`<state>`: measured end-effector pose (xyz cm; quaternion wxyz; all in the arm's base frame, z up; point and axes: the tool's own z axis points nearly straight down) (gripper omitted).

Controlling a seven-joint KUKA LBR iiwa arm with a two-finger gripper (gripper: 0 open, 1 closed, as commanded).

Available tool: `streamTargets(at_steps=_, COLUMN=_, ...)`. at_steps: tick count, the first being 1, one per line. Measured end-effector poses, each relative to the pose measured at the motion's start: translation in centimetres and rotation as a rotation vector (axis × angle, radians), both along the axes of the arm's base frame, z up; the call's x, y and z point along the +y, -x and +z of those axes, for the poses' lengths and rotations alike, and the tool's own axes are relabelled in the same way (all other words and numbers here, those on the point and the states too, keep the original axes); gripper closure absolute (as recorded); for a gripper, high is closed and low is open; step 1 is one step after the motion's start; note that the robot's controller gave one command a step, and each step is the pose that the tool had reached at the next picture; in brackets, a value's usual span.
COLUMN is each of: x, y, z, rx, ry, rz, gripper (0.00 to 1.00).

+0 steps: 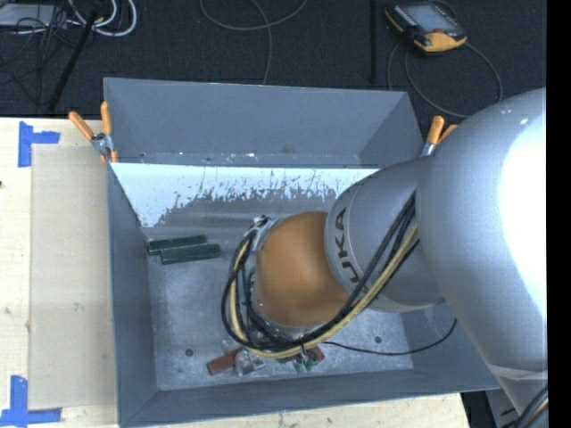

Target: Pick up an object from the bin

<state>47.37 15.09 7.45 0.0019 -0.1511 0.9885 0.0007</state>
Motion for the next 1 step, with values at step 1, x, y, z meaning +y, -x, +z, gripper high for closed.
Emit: streamTargets(at_steps=1, x=-1.17, y=-0.24, z=14.41, rx=0.004, ry=0.002, rz=0.017, gripper=1.00)
